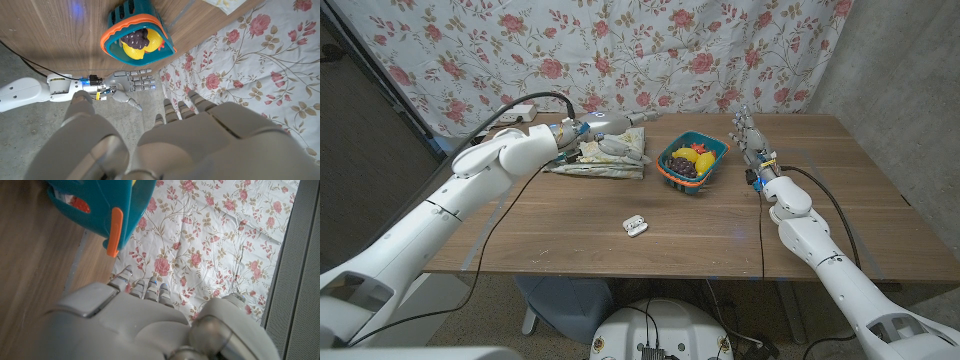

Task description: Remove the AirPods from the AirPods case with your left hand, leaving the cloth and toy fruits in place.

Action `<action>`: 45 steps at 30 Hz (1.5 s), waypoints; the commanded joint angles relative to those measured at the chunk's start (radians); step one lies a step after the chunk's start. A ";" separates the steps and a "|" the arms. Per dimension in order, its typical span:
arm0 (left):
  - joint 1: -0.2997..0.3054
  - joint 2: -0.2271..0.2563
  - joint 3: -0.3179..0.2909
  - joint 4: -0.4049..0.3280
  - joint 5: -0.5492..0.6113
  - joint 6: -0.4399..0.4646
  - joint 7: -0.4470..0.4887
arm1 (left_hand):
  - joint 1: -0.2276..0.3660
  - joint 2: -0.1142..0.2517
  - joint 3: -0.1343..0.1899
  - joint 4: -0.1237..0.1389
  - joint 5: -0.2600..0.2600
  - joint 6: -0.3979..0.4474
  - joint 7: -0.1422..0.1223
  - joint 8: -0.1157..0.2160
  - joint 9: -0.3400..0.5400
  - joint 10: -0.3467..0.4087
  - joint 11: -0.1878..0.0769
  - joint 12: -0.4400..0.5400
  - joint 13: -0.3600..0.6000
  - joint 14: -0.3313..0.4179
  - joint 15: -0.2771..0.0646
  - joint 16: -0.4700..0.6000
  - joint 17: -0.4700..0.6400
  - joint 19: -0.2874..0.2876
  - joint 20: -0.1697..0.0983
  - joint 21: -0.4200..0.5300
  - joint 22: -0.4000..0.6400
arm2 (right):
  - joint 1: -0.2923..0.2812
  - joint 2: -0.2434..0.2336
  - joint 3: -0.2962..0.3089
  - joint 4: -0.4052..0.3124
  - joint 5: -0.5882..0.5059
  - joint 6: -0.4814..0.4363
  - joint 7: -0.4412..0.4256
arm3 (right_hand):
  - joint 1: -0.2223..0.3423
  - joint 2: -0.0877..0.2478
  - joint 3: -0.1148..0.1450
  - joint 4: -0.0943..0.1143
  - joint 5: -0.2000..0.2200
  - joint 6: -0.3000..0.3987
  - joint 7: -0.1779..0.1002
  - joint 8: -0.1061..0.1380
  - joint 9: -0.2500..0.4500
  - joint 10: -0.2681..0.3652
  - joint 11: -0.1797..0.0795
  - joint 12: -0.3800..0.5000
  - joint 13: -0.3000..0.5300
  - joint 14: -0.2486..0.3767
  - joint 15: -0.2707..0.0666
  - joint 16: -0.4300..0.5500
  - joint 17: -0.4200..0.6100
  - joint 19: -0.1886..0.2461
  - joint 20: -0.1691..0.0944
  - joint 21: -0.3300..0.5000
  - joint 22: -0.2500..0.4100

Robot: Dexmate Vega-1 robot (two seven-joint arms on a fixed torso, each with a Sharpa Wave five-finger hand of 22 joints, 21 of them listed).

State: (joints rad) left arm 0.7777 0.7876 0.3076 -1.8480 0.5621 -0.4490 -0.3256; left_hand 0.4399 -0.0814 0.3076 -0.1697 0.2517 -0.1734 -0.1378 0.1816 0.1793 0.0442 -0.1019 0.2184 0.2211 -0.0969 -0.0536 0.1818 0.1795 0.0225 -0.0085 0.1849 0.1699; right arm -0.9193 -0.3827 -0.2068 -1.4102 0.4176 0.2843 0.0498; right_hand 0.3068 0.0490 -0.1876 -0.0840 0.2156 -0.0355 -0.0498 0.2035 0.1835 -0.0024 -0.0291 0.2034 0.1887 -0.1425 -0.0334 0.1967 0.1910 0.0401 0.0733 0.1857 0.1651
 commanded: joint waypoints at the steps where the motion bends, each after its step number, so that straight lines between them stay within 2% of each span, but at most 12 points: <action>1: -0.030 0.008 0.004 0.029 0.044 -0.109 -0.017 | 0.022 -0.001 0.012 -0.002 0.005 -0.206 0.009 0.007 0.005 0.000 -0.008 0.006 0.006 -0.008 -0.011 0.000 0.001 0.009 -0.012 0.003 0.004 | -0.017 -0.017 0.009 -0.035 0.003 -0.016 -0.015 | 0.011 -0.005 -0.003 -0.001 0.006 -0.002 0.000 0.000 0.002 0.002 -0.010 -0.001 0.003 0.003 -0.018 0.004 0.001 -0.001 0.007 -0.003 0.003; 5: -0.031 0.005 -0.010 0.031 0.034 -0.128 -0.026 | 0.031 -0.002 0.013 -0.002 0.006 -0.199 0.008 0.012 0.005 0.010 -0.012 0.012 0.008 -0.001 -0.015 0.003 0.001 0.010 -0.015 0.004 0.004 | -0.019 -0.021 0.009 -0.040 0.003 -0.021 -0.017 | 0.012 -0.005 -0.003 -0.001 0.006 -0.004 0.001 -0.001 0.002 0.001 -0.011 -0.001 0.003 0.004 -0.018 0.004 0.001 -0.001 0.007 -0.002 0.003; 7: -0.032 0.006 -0.014 0.036 0.088 -0.170 0.020 | 0.036 -0.003 0.013 -0.002 0.006 -0.194 0.007 0.015 0.005 0.014 -0.012 0.015 0.009 0.002 -0.017 0.004 0.001 0.011 -0.016 0.004 0.004 | -0.019 -0.021 0.009 -0.041 0.004 -0.023 -0.018 | 0.012 -0.004 -0.002 -0.001 0.006 -0.004 0.001 -0.002 0.003 0.002 -0.010 -0.001 0.003 0.004 -0.017 0.004 0.001 -0.001 0.007 -0.002 0.003; 14: -0.033 0.004 -0.016 0.039 0.114 -0.195 0.000 | 0.048 -0.007 0.015 -0.003 0.008 -0.188 0.003 0.019 0.006 0.022 -0.016 0.020 0.011 0.006 -0.021 0.004 0.002 0.013 -0.020 0.005 0.004 | -0.013 -0.018 0.006 -0.030 0.005 -0.022 -0.016 | 0.014 -0.003 -0.002 -0.001 0.007 -0.004 0.001 -0.003 0.003 0.001 -0.009 -0.002 0.003 0.004 -0.018 0.004 0.000 -0.002 0.007 -0.002 0.003; 16: -0.041 0.004 -0.010 0.036 0.080 -0.177 -0.056 | 0.052 -0.005 0.016 -0.002 0.009 -0.190 0.001 0.019 0.006 0.021 -0.017 0.021 0.012 0.005 -0.021 0.004 0.002 0.012 -0.020 0.005 0.004 | -0.010 -0.017 0.005 -0.027 0.005 -0.021 -0.014 | 0.014 -0.002 -0.001 -0.002 0.007 -0.004 0.001 -0.003 0.003 0.001 -0.010 -0.002 0.003 0.004 -0.018 0.005 0.000 -0.002 0.007 -0.002 0.003; 22: -0.042 0.004 -0.016 0.035 0.103 -0.198 -0.063 | 0.125 0.045 0.058 -0.006 0.007 -0.192 0.004 0.025 0.009 0.012 -0.021 0.026 0.021 -0.018 -0.020 -0.003 0.003 -0.004 -0.024 0.001 0.004 | -0.004 -0.016 0.005 -0.020 0.003 -0.019 -0.014 | 0.015 -0.002 -0.001 -0.002 0.007 -0.013 0.001 -0.007 0.003 0.001 -0.010 -0.003 0.003 0.004 -0.018 0.004 0.000 -0.004 0.008 -0.002 0.003; 28: -0.044 0.000 -0.019 0.043 0.095 -0.228 -0.067 | 0.157 0.048 0.069 -0.009 0.002 -0.219 0.005 0.018 0.009 0.004 -0.021 0.027 0.025 -0.023 -0.020 -0.002 0.003 -0.010 -0.021 0.001 0.004 | -0.001 -0.015 0.005 -0.014 0.003 -0.022 -0.013 | 0.016 -0.001 -0.001 -0.002 0.007 -0.013 0.000 -0.008 0.003 0.001 -0.010 -0.003 0.003 0.003 -0.017 0.004 0.000 -0.004 0.009 -0.002 0.003; 30: -0.050 0.004 -0.016 0.046 0.109 -0.257 -0.062 | 0.173 0.037 0.070 -0.011 -0.003 -0.216 0.009 0.022 0.009 0.030 -0.024 0.039 0.027 -0.016 -0.020 0.001 0.002 0.001 -0.020 0.006 0.004 | -0.002 -0.014 0.006 -0.013 0.003 -0.022 -0.015 | 0.016 -0.001 -0.001 -0.002 0.007 -0.013 0.000 -0.007 0.003 0.001 -0.009 -0.003 0.003 0.003 -0.018 0.004 0.000 -0.004 0.009 -0.002 0.003; 35: -0.058 0.009 -0.015 0.024 0.102 -0.245 -0.123 | 0.193 0.033 0.074 -0.012 -0.005 -0.229 0.021 0.019 0.009 0.043 -0.025 0.044 0.026 -0.017 -0.023 0.001 0.002 0.004 -0.025 0.007 0.003 | -0.003 -0.014 0.008 -0.011 0.004 -0.023 -0.017 | 0.016 -0.001 -0.001 -0.002 0.007 -0.013 0.000 -0.008 0.003 0.001 -0.010 -0.004 0.003 0.003 -0.018 0.004 0.000 -0.006 0.009 -0.002 0.003; 40: -0.071 0.021 -0.008 -0.005 0.121 -0.247 -0.184 | 0.291 0.073 0.122 -0.013 -0.026 -0.268 0.015 0.017 0.010 -0.004 -0.026 0.030 0.028 -0.058 -0.013 -0.007 0.002 -0.028 -0.019 -0.001 0.004 | -0.003 -0.012 0.010 -0.009 0.004 -0.023 -0.019 | 0.017 0.000 -0.001 -0.002 0.008 -0.013 0.000 -0.008 0.003 0.000 -0.010 -0.004 0.003 0.004 -0.019 0.004 0.000 -0.007 0.010 -0.002 0.003; 41: -0.090 0.034 -0.001 -0.009 0.125 -0.279 -0.199 | 0.311 0.078 0.131 -0.013 -0.032 -0.286 0.017 0.013 0.010 -0.022 -0.025 0.024 0.029 -0.074 -0.009 -0.009 0.003 -0.049 -0.017 -0.006 0.004 | -0.003 -0.012 0.010 -0.008 0.004 -0.023 -0.019 | 0.017 0.000 -0.001 -0.002 0.008 -0.013 0.000 -0.008 0.003 0.000 -0.009 -0.004 0.003 0.003 -0.018 0.004 0.000 -0.007 0.009 -0.002 0.003; 45: -0.082 0.017 -0.015 -0.005 0.118 -0.267 -0.203 | 0.337 0.086 0.144 -0.013 -0.036 -0.303 0.020 0.012 0.010 -0.041 -0.027 0.020 0.031 -0.089 -0.001 -0.009 0.004 -0.067 -0.011 -0.007 0.004 | -0.003 -0.009 0.011 -0.004 0.004 -0.019 -0.019 | 0.018 0.001 0.000 -0.003 0.008 -0.014 -0.001 -0.008 0.003 0.000 -0.010 -0.004 0.003 0.003 -0.018 0.003 0.000 -0.007 0.010 -0.002 0.003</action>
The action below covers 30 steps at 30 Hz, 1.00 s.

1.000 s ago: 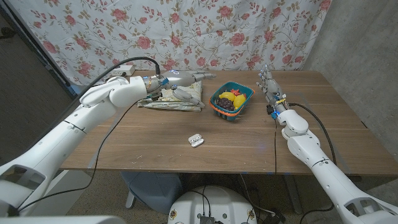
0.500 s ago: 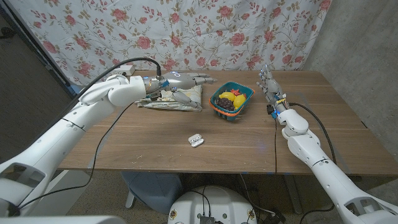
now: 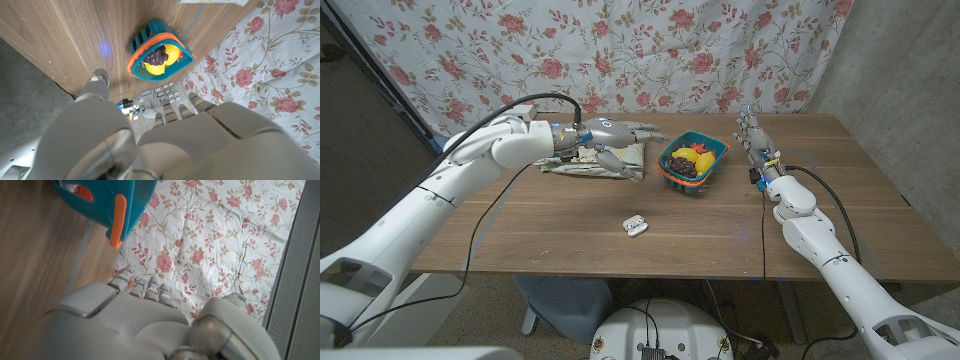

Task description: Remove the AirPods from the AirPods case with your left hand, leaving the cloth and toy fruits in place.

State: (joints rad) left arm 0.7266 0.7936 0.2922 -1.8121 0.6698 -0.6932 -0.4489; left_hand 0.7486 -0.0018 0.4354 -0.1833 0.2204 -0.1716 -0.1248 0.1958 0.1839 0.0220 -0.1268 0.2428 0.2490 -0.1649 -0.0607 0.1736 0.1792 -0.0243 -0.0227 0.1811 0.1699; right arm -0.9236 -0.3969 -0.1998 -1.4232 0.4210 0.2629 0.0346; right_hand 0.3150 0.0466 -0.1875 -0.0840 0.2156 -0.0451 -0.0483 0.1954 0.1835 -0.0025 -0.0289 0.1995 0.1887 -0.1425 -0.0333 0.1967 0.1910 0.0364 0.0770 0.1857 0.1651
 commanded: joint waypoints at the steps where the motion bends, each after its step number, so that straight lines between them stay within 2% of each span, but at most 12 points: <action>1: -0.037 0.009 0.006 -0.034 0.001 -0.025 -0.092 | 0.032 0.009 0.019 0.001 -0.004 -0.307 0.008 -0.002 0.006 -0.020 -0.002 -0.005 0.004 -0.022 0.006 0.000 0.004 -0.022 0.002 -0.003 0.004 | 0.002 0.006 0.004 0.011 0.001 0.003 -0.004 | 0.010 0.004 0.000 -0.003 0.008 -0.004 -0.003 0.000 0.003 0.000 -0.010 0.000 0.003 0.003 -0.019 0.003 0.000 -0.004 0.007 -0.002 0.003; 3: -0.036 0.013 0.006 -0.043 0.031 -0.042 -0.086 | 0.049 0.018 0.029 0.001 -0.002 -0.310 0.011 0.000 0.006 -0.010 -0.004 0.001 0.005 -0.023 0.006 0.003 0.005 -0.028 0.012 -0.002 0.005 | 0.002 0.007 0.003 0.014 0.002 0.004 -0.002 | 0.011 0.004 0.000 -0.003 0.008 -0.004 -0.002 0.000 0.003 0.000 -0.010 -0.001 0.003 0.003 -0.018 0.004 0.000 -0.004 0.006 -0.002 0.003; 8: -0.043 0.014 -0.001 -0.051 0.014 -0.063 -0.111 | 0.085 0.036 0.054 0.001 0.009 -0.313 0.013 0.003 0.007 0.013 -0.012 0.015 0.009 -0.025 0.006 0.007 0.007 -0.031 0.012 0.003 0.005 | 0.002 0.008 0.002 0.013 -0.001 0.003 -0.003 | 0.012 0.005 0.000 -0.003 0.008 -0.004 -0.002 0.000 0.003 0.001 -0.009 -0.001 0.003 0.003 -0.018 0.004 0.000 -0.004 0.007 -0.002 0.003; 9: -0.044 0.012 -0.006 -0.042 0.022 -0.086 -0.088 | 0.095 0.039 0.060 0.001 0.013 -0.313 0.013 0.004 0.007 0.025 -0.013 0.021 0.010 -0.025 0.005 0.008 0.007 -0.032 0.011 0.003 0.005 | 0.002 0.008 0.002 0.012 -0.002 0.002 -0.004 | 0.012 0.005 0.000 -0.003 0.008 -0.004 -0.003 -0.001 0.003 0.001 -0.010 0.000 0.003 0.003 -0.018 0.004 0.000 -0.004 0.006 -0.002 0.003; 10: -0.051 0.010 0.001 -0.045 0.001 -0.069 -0.121 | 0.102 0.040 0.065 0.001 0.015 -0.313 0.013 0.005 0.007 0.038 -0.015 0.028 0.012 -0.022 0.003 0.010 0.008 -0.033 0.012 0.004 0.005 | 0.002 0.008 0.002 0.012 -0.001 0.003 -0.004 | 0.012 0.005 0.000 -0.003 0.008 -0.004 -0.002 -0.001 0.003 0.001 -0.010 -0.001 0.003 0.003 -0.019 0.004 0.000 -0.005 0.006 -0.002 0.003; 12: -0.049 0.007 -0.011 -0.040 0.028 -0.100 -0.086 | 0.114 0.036 0.071 0.000 0.018 -0.303 0.011 0.010 0.007 0.064 -0.022 0.040 0.014 -0.006 0.003 0.016 0.008 -0.022 0.014 0.009 0.005 | 0.001 0.007 0.002 0.008 -0.003 0.001 -0.006 | 0.012 0.005 0.000 -0.003 0.008 -0.004 -0.003 -0.001 0.003 0.001 -0.009 -0.001 0.003 0.003 -0.019 0.004 0.000 -0.005 0.006 -0.002 0.003; 13: -0.053 0.008 -0.006 -0.049 0.006 -0.074 -0.128 | 0.119 0.033 0.073 0.000 0.019 -0.302 0.012 0.011 0.007 0.078 -0.019 0.047 0.015 -0.003 0.003 0.017 0.008 -0.022 0.015 0.010 0.004 | 0.001 0.007 0.001 0.008 -0.003 0.001 -0.006 | 0.012 0.005 0.000 -0.003 0.008 -0.005 -0.003 -0.001 0.003 0.001 -0.009 -0.001 0.003 0.003 -0.018 0.003 0.000 -0.005 0.007 -0.002 0.003; 14: -0.044 0.006 -0.017 -0.050 0.024 -0.087 -0.102 | 0.121 0.031 0.074 0.000 0.019 -0.301 0.012 0.011 0.007 0.084 -0.021 0.050 0.016 0.001 0.001 0.018 0.008 -0.022 0.015 0.009 0.004 | 0.000 0.006 0.001 0.004 -0.004 -0.002 -0.008 | 0.012 0.005 0.000 -0.003 0.008 -0.005 -0.003 -0.001 0.003 0.001 -0.009 -0.001 0.003 0.003 -0.018 0.003 0.000 -0.005 0.007 -0.002 0.003; 23: -0.056 0.016 -0.008 -0.061 -0.029 -0.099 -0.183 | 0.135 0.010 0.080 0.003 0.017 -0.288 0.015 0.017 0.006 0.146 -0.035 0.082 0.023 0.018 -0.003 0.021 0.008 -0.019 0.013 0.011 0.004 | -0.008 0.003 0.003 -0.008 -0.004 -0.007 -0.014 | 0.013 0.006 0.000 -0.004 0.008 -0.005 -0.003 -0.001 0.003 0.001 -0.009 -0.001 0.003 0.003 -0.018 0.003 0.000 -0.006 0.008 -0.002 0.003; 25: -0.043 0.008 -0.020 -0.062 -0.035 -0.093 -0.175 | 0.136 0.006 0.080 0.005 0.015 -0.288 0.015 0.016 0.006 0.162 -0.037 0.090 0.025 0.020 -0.003 0.020 0.008 -0.018 0.013 0.012 0.004 | -0.009 0.003 0.003 -0.009 -0.004 -0.007 -0.015 | 0.013 0.006 0.000 -0.004 0.008 -0.004 -0.003 -0.001 0.003 0.000 -0.010 -0.001 0.003 0.003 -0.018 0.003 0.000 -0.006 0.008 -0.002 0.003; 30: -0.055 0.010 -0.014 -0.068 -0.033 -0.107 -0.202 | 0.138 -0.005 0.082 0.008 0.011 -0.284 0.017 0.017 0.006 0.209 -0.038 0.114 0.031 0.020 -0.003 0.018 0.008 -0.018 0.012 0.012 0.005 | -0.010 0.002 0.003 -0.011 -0.004 -0.010 -0.017 | 0.013 0.006 0.000 -0.004 0.008 -0.005 -0.004 -0.001 0.003 0.001 -0.009 -0.001 0.003 0.003 -0.017 0.003 0.000 -0.007 0.008 -0.002 0.003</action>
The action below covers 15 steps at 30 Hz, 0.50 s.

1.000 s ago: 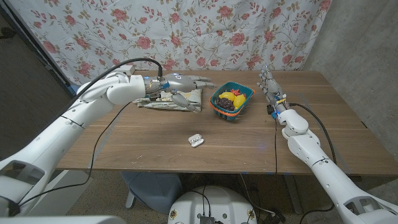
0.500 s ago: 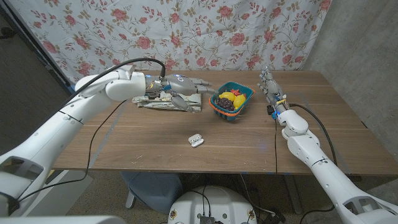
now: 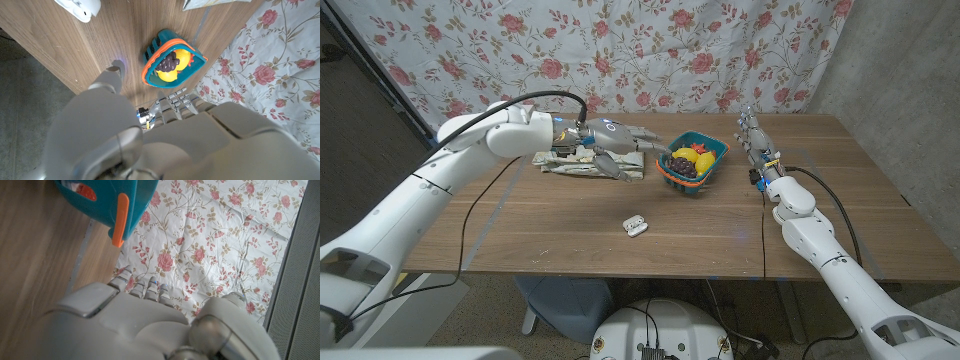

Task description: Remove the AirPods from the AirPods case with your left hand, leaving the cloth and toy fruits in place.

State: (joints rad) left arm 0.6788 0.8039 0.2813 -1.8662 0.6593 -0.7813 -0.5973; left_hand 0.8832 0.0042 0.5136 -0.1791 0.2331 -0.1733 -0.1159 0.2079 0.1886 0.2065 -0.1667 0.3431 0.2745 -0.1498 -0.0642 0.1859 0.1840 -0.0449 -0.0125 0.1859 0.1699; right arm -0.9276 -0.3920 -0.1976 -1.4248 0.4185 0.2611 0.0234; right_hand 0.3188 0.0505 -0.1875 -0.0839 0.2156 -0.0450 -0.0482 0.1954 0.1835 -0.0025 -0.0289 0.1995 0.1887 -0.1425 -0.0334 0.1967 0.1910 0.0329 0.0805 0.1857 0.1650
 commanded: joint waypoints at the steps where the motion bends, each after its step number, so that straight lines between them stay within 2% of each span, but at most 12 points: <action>1: -0.007 -0.003 -0.008 -0.007 -0.021 -0.036 -0.039 | 0.004 -0.012 0.004 0.004 -0.002 -0.282 0.009 0.005 0.001 0.025 0.001 0.014 0.005 0.004 0.001 0.005 0.003 0.002 0.001 0.007 0.005 | -0.007 -0.003 0.001 -0.009 -0.001 -0.008 -0.006 | 0.010 0.002 0.000 -0.004 0.008 -0.005 -0.004 -0.001 0.003 0.001 -0.009 -0.001 0.003 0.003 -0.018 0.003 0.000 -0.003 0.005 -0.002 0.003; 2: -0.011 0.000 -0.001 -0.014 -0.048 -0.007 -0.079 | 0.004 -0.012 0.004 0.004 -0.002 -0.281 0.009 0.005 0.001 0.025 0.002 0.014 0.006 0.004 0.001 0.005 0.003 0.002 0.002 0.007 0.005 | -0.007 -0.002 0.001 -0.010 -0.001 -0.008 -0.008 | 0.010 0.002 0.000 -0.004 0.008 -0.005 -0.004 -0.001 0.003 0.000 -0.009 -0.002 0.003 0.003 -0.019 0.003 0.000 -0.004 0.005 -0.002 0.003; 7: -0.018 0.010 0.000 -0.016 -0.054 -0.035 -0.100 | 0.005 -0.014 0.006 0.006 -0.003 -0.281 0.011 0.005 0.001 0.017 0.002 0.013 0.007 0.002 0.003 0.004 0.003 0.002 0.001 0.007 0.005 | -0.009 -0.003 0.001 -0.013 -0.001 -0.008 -0.009 | 0.011 0.003 0.001 -0.004 0.008 -0.005 -0.003 -0.001 0.003 0.000 -0.009 -0.002 0.003 0.003 -0.018 0.003 0.000 -0.004 0.005 -0.002 0.003; 10: -0.019 0.001 0.007 -0.022 -0.056 -0.017 -0.121 | 0.008 -0.013 0.010 0.007 -0.002 -0.282 0.012 0.004 0.001 0.007 0.000 0.010 0.009 -0.006 0.008 0.000 0.003 -0.008 0.003 0.004 0.005 | -0.011 -0.002 0.003 -0.014 0.000 -0.006 -0.012 | 0.011 0.004 0.001 -0.004 0.008 -0.005 -0.002 -0.001 0.003 0.001 -0.009 -0.002 0.003 0.003 -0.019 0.003 0.000 -0.005 0.004 -0.002 0.003; 12: -0.019 0.005 0.004 -0.019 -0.049 -0.045 -0.112 | 0.008 -0.013 0.011 0.008 -0.002 -0.282 0.014 0.004 0.001 0.005 0.000 0.010 0.010 -0.007 0.009 0.000 0.003 -0.010 0.004 0.003 0.005 | -0.011 0.000 0.003 -0.010 0.001 -0.003 -0.012 | 0.011 0.004 0.001 -0.004 0.008 -0.005 -0.002 -0.001 0.003 0.000 -0.010 -0.002 0.003 0.003 -0.019 0.003 0.000 -0.005 0.004 -0.002 0.003; 15: -0.017 0.013 0.005 -0.031 -0.081 -0.012 -0.160 | 0.008 -0.013 0.011 0.008 -0.002 -0.281 0.015 0.004 0.001 0.003 0.001 0.010 0.011 -0.007 0.009 0.000 0.004 -0.010 0.005 0.003 0.005 | -0.011 0.001 0.002 -0.006 0.001 -0.001 -0.010 | 0.012 0.004 0.001 -0.004 0.008 -0.006 -0.003 -0.001 0.003 0.001 -0.009 -0.002 0.003 0.003 -0.019 0.003 0.000 -0.005 0.004 -0.002 0.003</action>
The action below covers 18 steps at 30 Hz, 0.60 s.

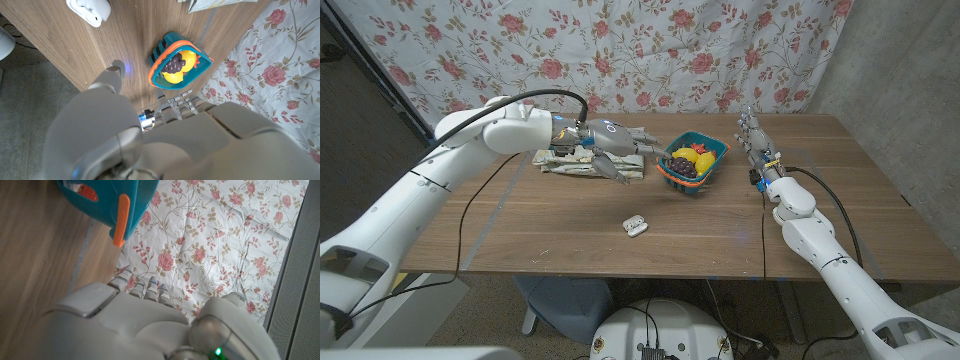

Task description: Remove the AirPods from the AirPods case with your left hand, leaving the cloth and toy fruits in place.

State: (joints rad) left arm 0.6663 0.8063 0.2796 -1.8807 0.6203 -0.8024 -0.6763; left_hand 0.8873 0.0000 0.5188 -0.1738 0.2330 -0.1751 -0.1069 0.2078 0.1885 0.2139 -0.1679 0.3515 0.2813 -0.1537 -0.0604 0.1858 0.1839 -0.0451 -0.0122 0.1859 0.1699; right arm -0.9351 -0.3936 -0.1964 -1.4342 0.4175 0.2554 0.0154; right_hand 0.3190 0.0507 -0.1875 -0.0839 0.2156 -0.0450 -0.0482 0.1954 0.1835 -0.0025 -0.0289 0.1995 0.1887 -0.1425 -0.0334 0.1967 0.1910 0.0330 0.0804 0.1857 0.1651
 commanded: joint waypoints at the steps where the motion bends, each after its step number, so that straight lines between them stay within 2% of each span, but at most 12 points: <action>1: -0.005 0.011 0.007 -0.017 -0.044 0.010 -0.084 | 0.004 -0.008 0.007 0.003 -0.002 -0.280 0.006 0.003 0.001 -0.005 0.001 0.001 0.004 -0.004 0.005 0.000 0.004 -0.010 0.005 0.003 0.005 | -0.003 0.003 0.001 0.003 0.002 0.005 -0.002 | 0.012 0.005 0.001 -0.004 0.008 -0.005 -0.003 -0.001 0.003 0.001 -0.008 -0.002 0.003 0.003 -0.019 0.003 0.000 -0.005 0.004 -0.002 0.003; 11: 0.008 0.033 -0.006 -0.034 -0.061 0.004 -0.121 | 0.003 -0.012 0.009 0.006 -0.004 -0.283 0.009 0.001 0.001 -0.011 0.009 0.001 0.007 -0.003 0.005 0.001 0.004 -0.009 0.004 0.005 0.006 | -0.005 0.001 0.001 -0.001 -0.001 0.004 -0.006 | 0.013 0.006 0.002 -0.005 0.008 -0.006 -0.003 -0.002 0.003 0.001 -0.009 -0.002 0.003 0.003 -0.020 0.003 0.000 -0.006 0.008 -0.001 0.003; 18: 0.016 0.045 -0.013 -0.038 -0.074 0.008 -0.145 | 0.003 -0.013 0.011 0.007 -0.006 -0.280 0.012 0.001 0.001 -0.007 0.004 0.004 0.009 -0.002 0.006 0.001 0.004 -0.008 0.005 0.006 0.006 | -0.008 0.002 0.001 -0.005 -0.001 0.008 -0.010 | 0.014 0.007 0.003 -0.005 0.008 -0.005 -0.004 -0.002 0.003 0.001 -0.010 -0.002 0.003 0.003 -0.020 0.003 0.000 -0.006 0.008 -0.001 0.003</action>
State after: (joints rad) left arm 0.6710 0.8346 0.2769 -1.9073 0.5662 -0.8016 -0.7804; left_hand 0.8873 0.0001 0.5229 -0.1696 0.2283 -0.1716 -0.1035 0.2078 0.1858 0.2069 -0.1608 0.3515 0.2858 -0.1536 -0.0605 0.1858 0.1838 -0.0502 -0.0070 0.1859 0.1699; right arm -0.9389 -0.3931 -0.1960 -1.4343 0.4165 0.2563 0.0100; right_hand 0.3240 0.0558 -0.1845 -0.0869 0.2156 -0.0449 -0.0482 0.1954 0.1835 -0.0025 -0.0289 0.1995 0.1887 -0.1425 -0.0333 0.1967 0.1910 0.0330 0.0803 0.1857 0.1651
